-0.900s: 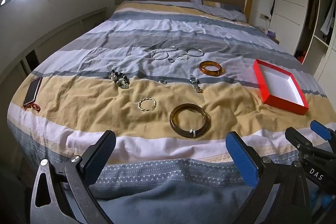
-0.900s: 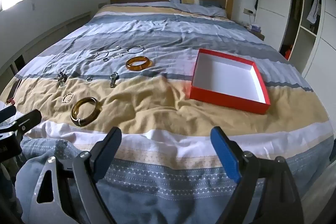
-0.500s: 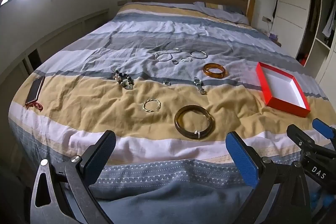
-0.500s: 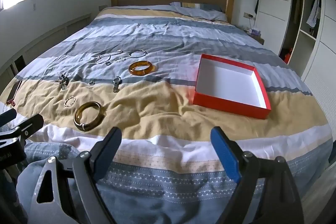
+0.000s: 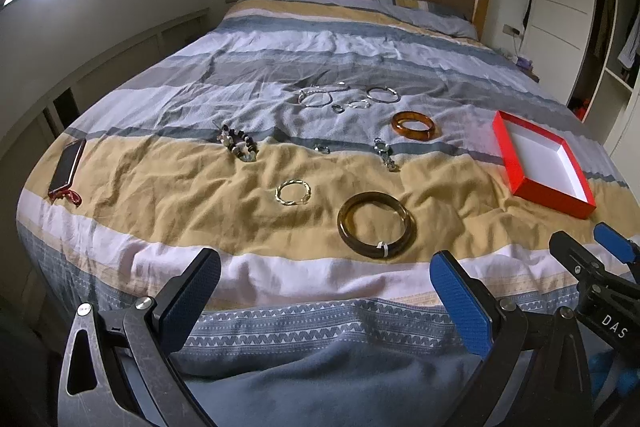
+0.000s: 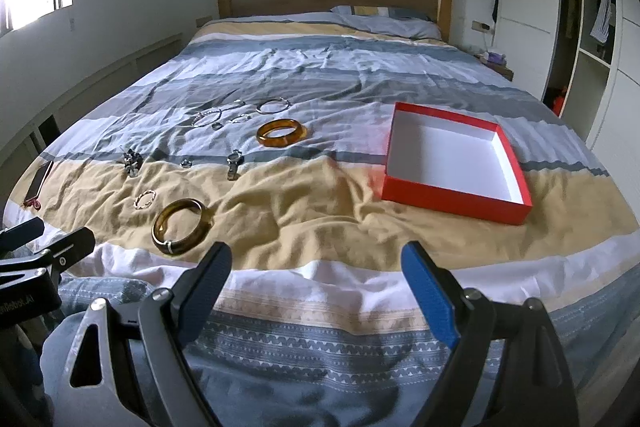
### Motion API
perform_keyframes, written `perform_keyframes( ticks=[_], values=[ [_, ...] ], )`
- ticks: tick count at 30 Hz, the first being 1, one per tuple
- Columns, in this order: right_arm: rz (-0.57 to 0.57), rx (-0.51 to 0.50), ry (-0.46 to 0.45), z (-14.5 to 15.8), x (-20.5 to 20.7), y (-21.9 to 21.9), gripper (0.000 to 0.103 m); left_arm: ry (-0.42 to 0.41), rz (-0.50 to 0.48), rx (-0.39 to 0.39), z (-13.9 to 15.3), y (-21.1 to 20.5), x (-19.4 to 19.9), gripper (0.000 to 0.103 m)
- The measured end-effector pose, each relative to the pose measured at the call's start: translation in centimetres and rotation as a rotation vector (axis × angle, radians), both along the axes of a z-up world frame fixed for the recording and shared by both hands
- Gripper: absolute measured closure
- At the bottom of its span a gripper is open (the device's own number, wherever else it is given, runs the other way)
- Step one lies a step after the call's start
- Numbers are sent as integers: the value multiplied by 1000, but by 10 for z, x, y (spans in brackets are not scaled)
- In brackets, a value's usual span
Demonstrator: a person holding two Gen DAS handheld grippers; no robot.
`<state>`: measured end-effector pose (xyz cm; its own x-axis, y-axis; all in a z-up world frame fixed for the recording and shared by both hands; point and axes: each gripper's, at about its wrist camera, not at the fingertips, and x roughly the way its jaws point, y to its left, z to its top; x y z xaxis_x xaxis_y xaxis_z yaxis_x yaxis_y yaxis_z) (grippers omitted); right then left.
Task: Organize jewelry
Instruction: 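Move both grippers toward the jewelry on the duvet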
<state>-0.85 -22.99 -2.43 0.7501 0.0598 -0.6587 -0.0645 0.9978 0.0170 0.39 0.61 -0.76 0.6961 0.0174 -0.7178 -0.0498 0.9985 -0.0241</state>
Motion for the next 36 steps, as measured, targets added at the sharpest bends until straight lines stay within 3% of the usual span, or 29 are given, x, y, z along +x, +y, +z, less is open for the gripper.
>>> perform_keyframes(
  ticks=[10, 36],
  values=[
    [7, -6, 15, -8, 8, 3, 17, -4, 68, 2, -5, 23, 3, 1],
    [184, 32, 74, -29, 43, 50, 19, 71, 130, -21, -37, 64, 51, 1]
  ],
)
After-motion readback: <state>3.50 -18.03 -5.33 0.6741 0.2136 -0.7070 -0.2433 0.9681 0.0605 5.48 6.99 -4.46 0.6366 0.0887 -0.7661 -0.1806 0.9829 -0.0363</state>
